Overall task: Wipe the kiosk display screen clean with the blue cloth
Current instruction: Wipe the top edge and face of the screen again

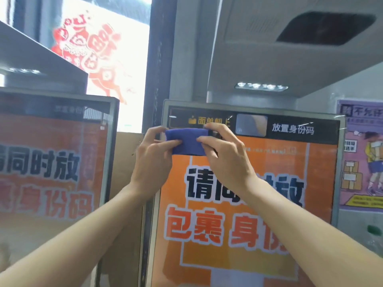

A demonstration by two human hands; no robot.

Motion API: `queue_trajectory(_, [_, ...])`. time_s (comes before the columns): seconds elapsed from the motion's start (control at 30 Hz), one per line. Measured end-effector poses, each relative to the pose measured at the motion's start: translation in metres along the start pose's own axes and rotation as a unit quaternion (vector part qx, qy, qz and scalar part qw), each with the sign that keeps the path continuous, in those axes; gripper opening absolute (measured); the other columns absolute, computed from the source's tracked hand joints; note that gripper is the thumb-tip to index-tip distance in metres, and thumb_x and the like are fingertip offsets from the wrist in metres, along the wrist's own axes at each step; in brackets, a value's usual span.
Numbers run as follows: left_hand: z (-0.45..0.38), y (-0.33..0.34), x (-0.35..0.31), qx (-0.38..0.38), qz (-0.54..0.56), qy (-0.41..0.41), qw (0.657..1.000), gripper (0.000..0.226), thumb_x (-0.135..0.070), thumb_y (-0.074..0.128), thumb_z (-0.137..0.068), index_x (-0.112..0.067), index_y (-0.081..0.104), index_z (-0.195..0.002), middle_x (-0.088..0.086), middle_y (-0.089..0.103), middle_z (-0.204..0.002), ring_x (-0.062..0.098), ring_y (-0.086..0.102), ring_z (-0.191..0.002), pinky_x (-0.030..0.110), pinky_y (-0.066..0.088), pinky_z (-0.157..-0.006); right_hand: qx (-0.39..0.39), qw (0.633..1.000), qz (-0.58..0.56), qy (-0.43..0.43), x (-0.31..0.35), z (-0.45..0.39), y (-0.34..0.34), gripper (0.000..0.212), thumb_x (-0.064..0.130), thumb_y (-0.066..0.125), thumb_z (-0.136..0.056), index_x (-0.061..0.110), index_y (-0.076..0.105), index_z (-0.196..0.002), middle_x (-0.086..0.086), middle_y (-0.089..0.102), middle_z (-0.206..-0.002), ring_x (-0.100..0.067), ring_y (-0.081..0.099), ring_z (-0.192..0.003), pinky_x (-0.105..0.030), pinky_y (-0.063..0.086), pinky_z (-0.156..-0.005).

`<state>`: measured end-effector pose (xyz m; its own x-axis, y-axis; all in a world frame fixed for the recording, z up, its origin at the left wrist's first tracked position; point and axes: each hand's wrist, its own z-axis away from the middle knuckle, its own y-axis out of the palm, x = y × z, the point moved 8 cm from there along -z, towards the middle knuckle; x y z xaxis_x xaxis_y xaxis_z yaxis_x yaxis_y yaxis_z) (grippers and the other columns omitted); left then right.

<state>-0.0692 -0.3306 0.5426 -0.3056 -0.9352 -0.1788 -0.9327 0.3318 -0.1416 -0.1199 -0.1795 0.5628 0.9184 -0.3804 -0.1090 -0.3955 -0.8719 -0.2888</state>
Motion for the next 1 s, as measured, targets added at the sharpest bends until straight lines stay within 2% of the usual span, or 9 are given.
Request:
queue_trajectory(0.1, [-0.026, -0.003, 0.000, -0.027, -0.022, -0.005, 0.999, 0.021, 0.006, 0.063, -0.090, -0.006, 0.078, -0.099, 0.019, 0.052, -0.133, 0.016, 0.051, -0.064, 0.030, 0.047, -0.075, 0.002, 1.000, 0.018, 0.007, -0.004, -0.023, 0.005, 0.019, -0.008, 0.064, -0.091, -0.002, 0.076, -0.104, -0.020, 0.060, -0.129, -0.038, 0.061, -0.109, -0.043, 0.053, -0.092])
queue_trajectory(0.27, [-0.050, 0.001, -0.001, -0.007, -0.072, 0.005, 0.997, 0.028, 0.015, 0.055, -0.087, 0.000, 0.075, -0.098, 0.024, 0.051, -0.128, 0.027, 0.058, -0.076, 0.016, 0.034, -0.074, 0.018, 0.993, 0.115, -0.018, -0.005, -0.044, 0.014, 0.021, 0.000, 0.063, -0.094, -0.004, 0.070, -0.113, -0.018, 0.055, -0.138, -0.040, 0.051, -0.118, -0.049, 0.051, -0.094])
queue_trajectory(0.37, [-0.052, 0.008, -0.002, 0.028, -0.087, 0.021, 0.996, 0.022, 0.016, 0.054, -0.088, 0.006, 0.071, -0.097, 0.023, 0.041, -0.134, 0.027, 0.053, -0.082, 0.010, 0.039, -0.074, 0.038, 0.962, 0.260, -0.075, -0.001, -0.044, 0.021, 0.039, 0.023, 0.058, -0.098, 0.005, 0.060, -0.132, -0.007, 0.041, -0.155, -0.031, 0.040, -0.136, -0.041, 0.027, -0.113])
queue_trajectory(0.43, [-0.050, 0.011, -0.003, 0.033, -0.118, 0.032, 0.992, 0.021, 0.014, 0.055, -0.088, 0.006, 0.070, -0.101, 0.024, 0.038, -0.137, 0.036, 0.053, -0.099, 0.032, 0.049, -0.085, 0.067, 0.945, 0.298, -0.115, 0.003, -0.041, 0.029, 0.047, 0.032, 0.054, -0.099, 0.005, 0.056, -0.138, -0.004, 0.038, -0.157, -0.023, 0.036, -0.143, -0.036, 0.017, -0.118])
queue_trajectory(0.53, [-0.036, 0.009, -0.008, -0.010, -0.192, 0.045, 0.980, 0.034, 0.007, 0.059, -0.086, -0.001, 0.067, -0.117, 0.027, 0.040, -0.142, 0.046, 0.036, -0.130, 0.054, 0.038, -0.100, 0.106, 0.953, 0.263, -0.111, 0.000, -0.038, 0.038, 0.055, 0.034, 0.053, -0.101, -0.003, 0.048, -0.143, -0.009, 0.038, -0.156, -0.022, 0.038, -0.143, -0.037, 0.022, -0.120])
queue_trajectory(0.67, [0.012, 0.013, -0.012, -0.052, -0.209, 0.037, 0.976, 0.049, -0.004, 0.063, -0.085, -0.005, 0.056, -0.134, 0.024, 0.039, -0.147, 0.041, 0.034, -0.137, 0.049, 0.035, -0.108, 0.077, 0.953, 0.257, -0.138, 0.001, -0.042, 0.031, 0.052, 0.027, 0.056, -0.100, 0.005, 0.046, -0.146, -0.009, 0.040, -0.155, -0.026, 0.050, -0.132, -0.040, 0.039, -0.108])
queue_trajectory(0.8, [0.061, 0.050, -0.009, 0.059, -0.224, 0.061, 0.971, 0.052, -0.033, 0.043, -0.101, -0.009, 0.043, -0.147, 0.020, 0.029, -0.158, 0.039, 0.030, -0.144, 0.048, 0.034, -0.111, 0.131, 0.923, 0.305, -0.196, -0.003, -0.046, 0.042, 0.050, 0.036, 0.037, -0.107, 0.024, 0.033, -0.155, 0.005, 0.026, -0.162, -0.021, 0.035, -0.143, -0.036, 0.029, -0.106])
queue_trajectory(0.87, [0.072, 0.066, 0.001, 0.116, -0.227, 0.045, 0.966, 0.064, -0.049, 0.026, -0.101, -0.016, 0.023, -0.156, 0.010, 0.011, -0.164, 0.031, 0.011, -0.150, 0.046, 0.025, -0.117, 0.112, 0.915, 0.325, -0.211, -0.003, -0.047, 0.042, 0.049, 0.036, 0.036, -0.106, 0.019, 0.038, -0.152, 0.005, 0.031, -0.160, -0.017, 0.031, -0.146, -0.033, 0.020, -0.111])
queue_trajectory(1.0, [0.079, 0.081, 0.013, 0.154, -0.232, 0.029, 0.960, 0.071, -0.059, 0.014, -0.101, -0.023, -0.006, -0.157, 0.002, -0.014, -0.165, 0.020, -0.015, -0.151, 0.045, 0.008, -0.121, 0.084, 0.912, 0.315, -0.249, 0.000, -0.047, 0.048, 0.050, 0.030, 0.047, -0.103, 0.009, 0.045, -0.148, -0.002, 0.042, -0.155, -0.017, 0.036, -0.144, -0.035, 0.015, -0.118])
